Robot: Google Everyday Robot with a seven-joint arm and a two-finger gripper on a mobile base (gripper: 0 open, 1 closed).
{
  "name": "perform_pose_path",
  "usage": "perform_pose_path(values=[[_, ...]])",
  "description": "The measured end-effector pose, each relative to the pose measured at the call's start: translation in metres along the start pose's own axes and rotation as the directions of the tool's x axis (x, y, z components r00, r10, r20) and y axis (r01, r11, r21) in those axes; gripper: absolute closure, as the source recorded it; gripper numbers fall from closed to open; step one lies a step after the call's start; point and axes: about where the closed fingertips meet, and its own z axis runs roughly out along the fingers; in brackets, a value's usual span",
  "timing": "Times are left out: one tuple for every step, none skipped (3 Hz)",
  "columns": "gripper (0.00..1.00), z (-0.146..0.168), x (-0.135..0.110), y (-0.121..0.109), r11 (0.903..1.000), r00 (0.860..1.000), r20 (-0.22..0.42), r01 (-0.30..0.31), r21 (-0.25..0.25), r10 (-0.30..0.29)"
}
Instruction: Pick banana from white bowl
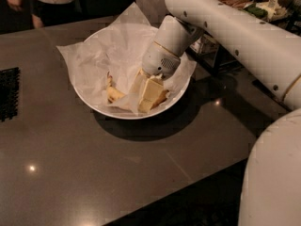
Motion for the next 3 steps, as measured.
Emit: perform_pose_path(values=[[0.36,0.0041,0.0046,-0.0032,0.9999,1.0,-0.009,-0.016,-0.007,0.016],[0.55,0.005,0.0059,-0.0029,0.9997,1.0,-0.013,-0.019,-0.012,0.019],[0.78,0.0017,0.0088,-0.001,0.9998,1.0,-0.016,-0.021,-0.001,0.021]])
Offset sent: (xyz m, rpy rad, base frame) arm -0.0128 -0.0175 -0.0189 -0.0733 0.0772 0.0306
